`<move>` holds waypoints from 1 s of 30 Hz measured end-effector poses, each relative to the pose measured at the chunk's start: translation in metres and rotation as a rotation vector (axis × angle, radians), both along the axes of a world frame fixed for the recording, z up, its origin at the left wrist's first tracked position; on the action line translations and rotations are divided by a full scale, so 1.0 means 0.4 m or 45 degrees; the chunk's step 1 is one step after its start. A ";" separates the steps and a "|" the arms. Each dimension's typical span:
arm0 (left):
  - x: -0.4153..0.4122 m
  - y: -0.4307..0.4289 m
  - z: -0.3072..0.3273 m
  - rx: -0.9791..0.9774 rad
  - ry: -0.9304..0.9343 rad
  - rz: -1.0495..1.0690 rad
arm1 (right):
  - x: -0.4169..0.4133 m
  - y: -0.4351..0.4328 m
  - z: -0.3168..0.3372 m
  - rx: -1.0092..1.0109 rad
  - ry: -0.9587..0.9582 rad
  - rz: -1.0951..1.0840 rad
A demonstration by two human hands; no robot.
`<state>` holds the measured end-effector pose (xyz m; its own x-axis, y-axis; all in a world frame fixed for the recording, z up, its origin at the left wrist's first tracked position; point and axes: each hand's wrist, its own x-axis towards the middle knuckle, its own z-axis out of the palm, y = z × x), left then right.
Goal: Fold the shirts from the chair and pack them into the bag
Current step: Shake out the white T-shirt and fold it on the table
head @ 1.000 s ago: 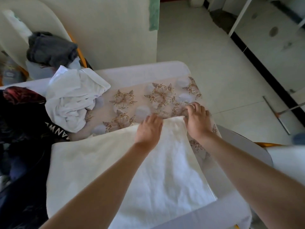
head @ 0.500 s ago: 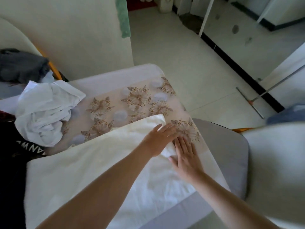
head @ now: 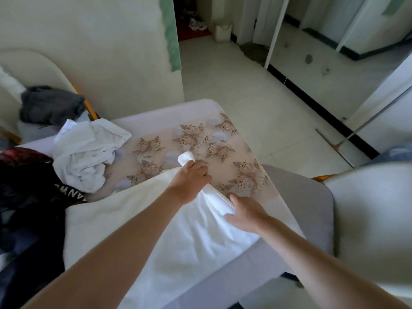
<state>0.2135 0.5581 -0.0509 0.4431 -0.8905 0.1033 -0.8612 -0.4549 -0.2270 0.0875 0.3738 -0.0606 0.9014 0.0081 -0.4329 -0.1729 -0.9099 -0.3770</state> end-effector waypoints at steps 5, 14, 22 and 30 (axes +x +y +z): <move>-0.061 0.214 0.010 -0.402 -0.042 0.220 | 0.024 0.163 0.104 0.208 0.208 0.141; -0.285 0.469 -0.097 -0.323 0.511 0.949 | 0.018 0.354 0.011 0.132 -0.003 0.321; -0.360 0.412 -0.172 0.061 0.873 1.176 | -0.008 0.347 -0.102 -0.376 -0.082 0.863; -0.237 0.309 -0.176 -0.168 1.000 0.898 | 0.067 0.191 -0.119 -0.419 -0.061 0.653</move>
<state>0.1187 0.6818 -0.1212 0.8391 -0.4088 -0.3590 -0.2767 -0.8888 0.3653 0.1142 0.4501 -0.1083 0.8365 0.3191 -0.4455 0.3285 -0.9427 -0.0585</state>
